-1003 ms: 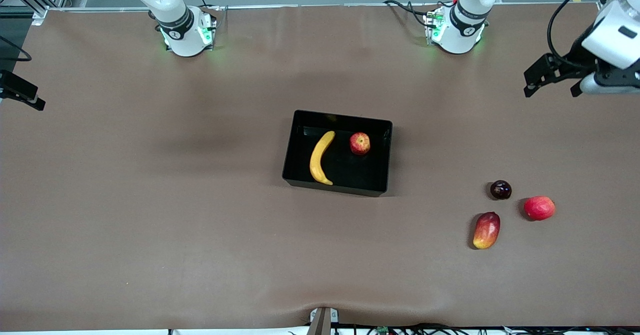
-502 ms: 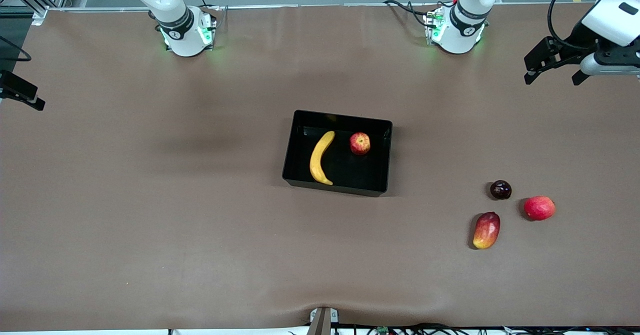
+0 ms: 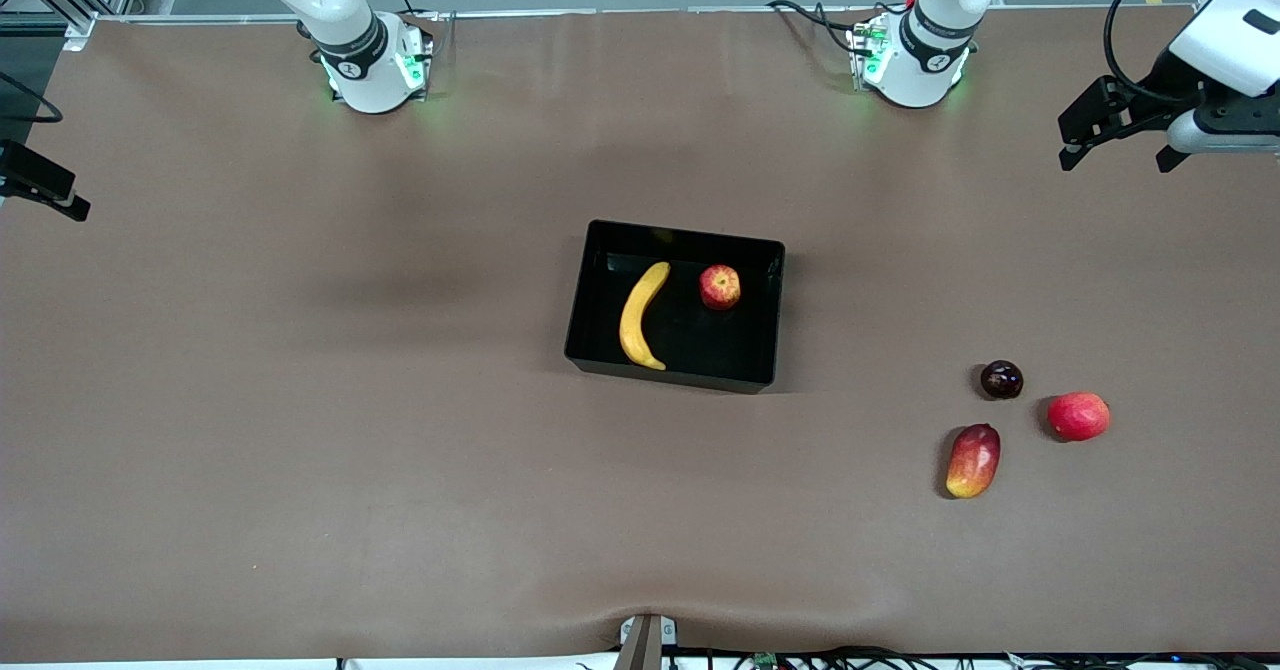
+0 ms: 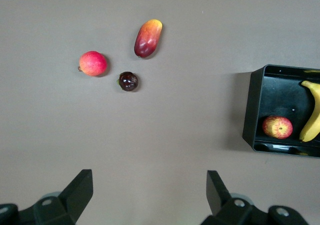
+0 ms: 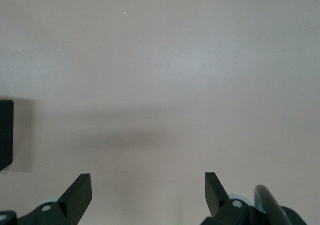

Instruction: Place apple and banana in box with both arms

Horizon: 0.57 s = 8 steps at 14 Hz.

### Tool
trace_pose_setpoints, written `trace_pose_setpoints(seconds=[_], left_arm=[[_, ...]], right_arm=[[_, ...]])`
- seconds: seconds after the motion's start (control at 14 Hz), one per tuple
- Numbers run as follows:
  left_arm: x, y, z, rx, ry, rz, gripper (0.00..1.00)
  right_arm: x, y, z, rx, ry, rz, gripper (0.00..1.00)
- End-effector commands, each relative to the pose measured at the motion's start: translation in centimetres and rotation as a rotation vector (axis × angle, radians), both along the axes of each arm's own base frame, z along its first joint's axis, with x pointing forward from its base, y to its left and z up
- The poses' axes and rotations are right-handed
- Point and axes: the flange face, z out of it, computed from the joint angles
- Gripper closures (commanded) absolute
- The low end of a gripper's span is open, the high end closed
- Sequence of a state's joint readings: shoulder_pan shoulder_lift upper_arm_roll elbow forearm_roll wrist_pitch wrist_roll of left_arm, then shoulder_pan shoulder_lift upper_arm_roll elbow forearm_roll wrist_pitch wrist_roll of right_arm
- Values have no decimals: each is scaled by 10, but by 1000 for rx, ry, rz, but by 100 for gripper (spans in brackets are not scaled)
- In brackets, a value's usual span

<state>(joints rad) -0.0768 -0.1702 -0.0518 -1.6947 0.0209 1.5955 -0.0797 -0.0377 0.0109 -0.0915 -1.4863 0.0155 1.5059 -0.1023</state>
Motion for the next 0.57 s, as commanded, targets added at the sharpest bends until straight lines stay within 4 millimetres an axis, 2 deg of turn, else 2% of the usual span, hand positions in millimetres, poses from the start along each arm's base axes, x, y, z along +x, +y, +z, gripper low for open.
trace_pose_setpoints(seconds=[0.0,0.5], left_arm=[[2,3,-2,6,3,-14,0],[10,0,-8,6,14,-15,0]], right_arm=[[-1,-2,4,-5,3,-15,0],[-1,-2,4,-5,3,-15,0]])
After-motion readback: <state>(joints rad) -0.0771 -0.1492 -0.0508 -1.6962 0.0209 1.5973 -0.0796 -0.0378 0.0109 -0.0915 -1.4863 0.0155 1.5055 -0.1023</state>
